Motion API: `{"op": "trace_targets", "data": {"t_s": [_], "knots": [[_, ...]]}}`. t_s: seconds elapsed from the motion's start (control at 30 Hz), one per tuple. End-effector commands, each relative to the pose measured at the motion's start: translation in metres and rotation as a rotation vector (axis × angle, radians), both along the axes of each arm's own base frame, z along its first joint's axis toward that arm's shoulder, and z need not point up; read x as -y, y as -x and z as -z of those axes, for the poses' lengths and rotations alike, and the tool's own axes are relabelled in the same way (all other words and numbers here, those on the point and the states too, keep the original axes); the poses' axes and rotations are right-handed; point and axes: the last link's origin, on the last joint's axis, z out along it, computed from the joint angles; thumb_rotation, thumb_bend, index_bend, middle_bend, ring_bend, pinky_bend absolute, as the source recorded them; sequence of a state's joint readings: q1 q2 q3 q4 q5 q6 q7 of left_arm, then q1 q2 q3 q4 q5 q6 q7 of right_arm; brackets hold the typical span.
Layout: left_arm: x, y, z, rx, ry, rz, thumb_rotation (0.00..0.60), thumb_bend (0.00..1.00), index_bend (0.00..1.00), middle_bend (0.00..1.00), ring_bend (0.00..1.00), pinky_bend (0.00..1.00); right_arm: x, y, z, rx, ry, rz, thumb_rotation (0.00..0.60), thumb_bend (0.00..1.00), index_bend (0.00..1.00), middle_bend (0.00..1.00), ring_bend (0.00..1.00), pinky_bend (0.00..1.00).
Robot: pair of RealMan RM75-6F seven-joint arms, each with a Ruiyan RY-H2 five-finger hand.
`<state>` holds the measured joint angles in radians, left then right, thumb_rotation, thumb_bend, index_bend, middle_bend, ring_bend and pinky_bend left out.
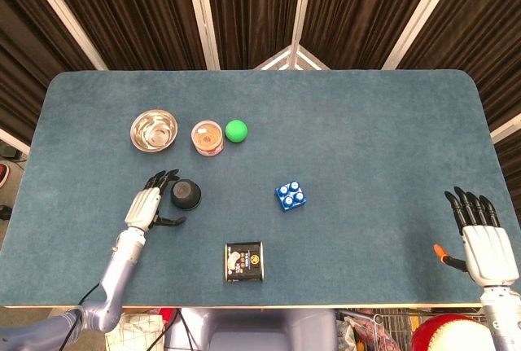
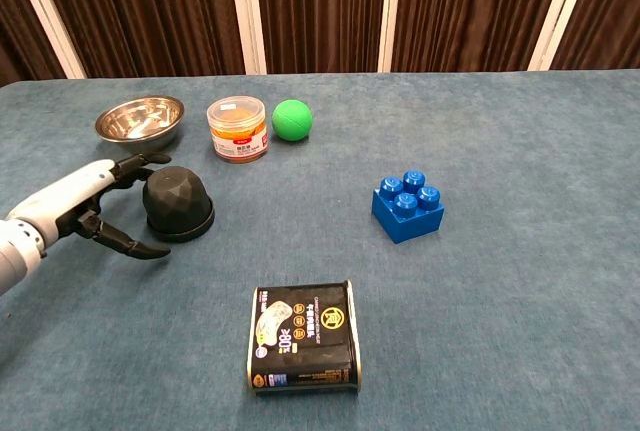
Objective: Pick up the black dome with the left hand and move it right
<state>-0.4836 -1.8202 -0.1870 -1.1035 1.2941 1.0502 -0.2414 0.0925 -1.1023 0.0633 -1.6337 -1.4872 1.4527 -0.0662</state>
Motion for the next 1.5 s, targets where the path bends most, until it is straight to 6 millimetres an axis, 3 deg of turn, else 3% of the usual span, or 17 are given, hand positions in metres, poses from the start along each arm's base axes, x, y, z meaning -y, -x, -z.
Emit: {"op": "trace_targets", "data": {"t_s": [0.03, 0.6, 0.83, 0.93, 1.17, 1.5], "knots": [[-0.001, -0.001, 0.002, 0.000, 0.000, 0.001, 0.600, 0.19, 0.09, 0.18, 0.00, 0.00, -0.001, 0.000, 0.000, -0.001, 0.001, 0.000, 0.600, 0.23, 0.00, 0.00, 0.00, 0.00], [-0.003, -0.007, 0.012, 0.018, -0.013, 0.020, 0.600, 0.30, 0.13, 0.25, 0.00, 0.00, -0.001, 0.001, -0.001, 0.011, 0.008, -0.003, 0.600, 0.23, 0.00, 0.00, 0.00, 0.00], [-0.003, -0.008, 0.011, 0.023, -0.032, 0.029, 0.600, 0.45, 0.17, 0.35, 0.00, 0.00, 0.000, 0.000, 0.000, 0.012, 0.009, -0.001, 0.600, 0.23, 0.00, 0.00, 0.00, 0.00], [-0.004, -0.006, 0.009, -0.016, -0.047, 0.031, 0.600, 0.46, 0.21, 0.38, 0.00, 0.00, 0.001, 0.000, 0.000, 0.013, 0.009, 0.000, 0.600, 0.23, 0.00, 0.00, 0.00, 0.00], [-0.003, -0.010, -0.001, -0.013, -0.073, 0.037, 0.600, 0.46, 0.29, 0.41, 0.00, 0.00, 0.000, 0.001, 0.003, 0.013, 0.006, -0.001, 0.600, 0.23, 0.00, 0.00, 0.00, 0.00], [0.006, -0.033, -0.027, -0.011, -0.117, 0.140, 0.600, 0.46, 0.29, 0.40, 0.00, 0.00, -0.001, -0.001, 0.003, 0.014, 0.006, -0.010, 0.600, 0.23, 0.00, 0.00, 0.00, 0.00]]}}
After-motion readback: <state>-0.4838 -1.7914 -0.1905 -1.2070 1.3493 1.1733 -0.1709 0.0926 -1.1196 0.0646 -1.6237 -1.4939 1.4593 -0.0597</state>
